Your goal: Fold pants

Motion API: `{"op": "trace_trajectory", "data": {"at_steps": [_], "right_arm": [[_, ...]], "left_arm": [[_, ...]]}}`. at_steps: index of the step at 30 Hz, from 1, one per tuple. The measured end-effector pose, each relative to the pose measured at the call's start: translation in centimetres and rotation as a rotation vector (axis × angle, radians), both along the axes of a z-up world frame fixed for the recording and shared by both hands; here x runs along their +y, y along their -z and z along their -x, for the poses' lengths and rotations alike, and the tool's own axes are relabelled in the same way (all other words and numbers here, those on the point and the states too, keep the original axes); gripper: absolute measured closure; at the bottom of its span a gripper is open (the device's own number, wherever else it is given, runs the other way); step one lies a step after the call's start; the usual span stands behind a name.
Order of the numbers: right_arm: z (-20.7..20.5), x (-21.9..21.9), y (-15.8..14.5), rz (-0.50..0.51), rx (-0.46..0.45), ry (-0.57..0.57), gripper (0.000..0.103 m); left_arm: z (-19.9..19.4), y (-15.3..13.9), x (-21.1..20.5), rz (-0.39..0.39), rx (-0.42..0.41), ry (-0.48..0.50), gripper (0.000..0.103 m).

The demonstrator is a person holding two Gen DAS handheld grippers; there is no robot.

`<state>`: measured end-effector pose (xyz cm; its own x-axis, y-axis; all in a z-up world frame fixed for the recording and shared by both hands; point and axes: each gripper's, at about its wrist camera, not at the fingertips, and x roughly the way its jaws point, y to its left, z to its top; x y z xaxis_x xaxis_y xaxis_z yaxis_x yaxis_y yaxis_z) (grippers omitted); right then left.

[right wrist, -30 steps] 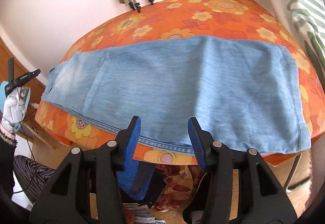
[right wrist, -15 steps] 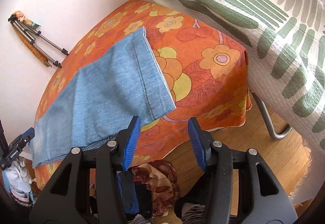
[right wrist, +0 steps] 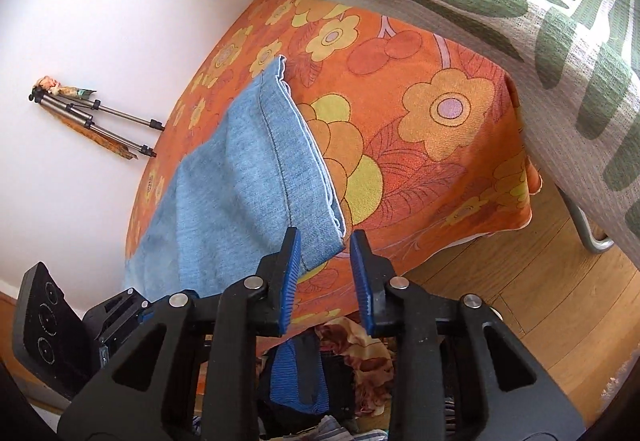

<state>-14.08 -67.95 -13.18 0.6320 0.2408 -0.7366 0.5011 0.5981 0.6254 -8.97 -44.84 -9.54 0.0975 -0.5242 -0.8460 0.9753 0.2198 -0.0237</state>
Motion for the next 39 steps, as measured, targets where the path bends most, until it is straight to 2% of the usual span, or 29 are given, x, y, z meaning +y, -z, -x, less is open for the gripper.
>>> {"op": "trace_trajectory", "data": {"at_steps": [6, 8, 10, 15, 20, 26, 32, 39], "right_arm": [[-0.9, -1.3, -0.6, -0.02, -0.038, -0.01, 0.09], [-1.0, -1.6, -0.7, -0.021, -0.044, -0.016, 0.09], [-0.9, -1.7, -0.7, -0.032, -0.053, -0.02, 0.09], [0.1, -2.2, 0.3, -0.044, -0.02, -0.007, 0.09], [0.6, -2.9, 1.2, -0.139, -0.055, -0.002, 0.089], [-0.3, -1.9, 0.9, -0.09, -0.025, -0.032, 0.085], [0.1, -2.6, 1.7, -0.117, -0.006, 0.009, 0.081], [-0.8, -1.4, 1.7, -0.1, 0.001, -0.042, 0.081]], "left_arm": [[0.6, 2.3, -4.1, -0.039, -0.025, 0.023, 0.062], [0.3, 2.8, -4.8, -0.047, -0.054, -0.003, 0.062], [-0.5, 3.2, -5.2, -0.05, -0.045, -0.036, 0.063], [-2.2, 2.8, -4.7, -0.014, 0.045, -0.084, 0.078], [-2.6, 2.6, -4.2, -0.006, 0.059, -0.094, 0.079], [-2.7, 2.8, -4.5, -0.013, 0.067, -0.09, 0.079], [-3.6, 2.7, -4.1, 0.007, 0.109, -0.129, 0.079], [-3.7, 2.7, -4.0, 0.016, 0.118, -0.128, 0.079]]}}
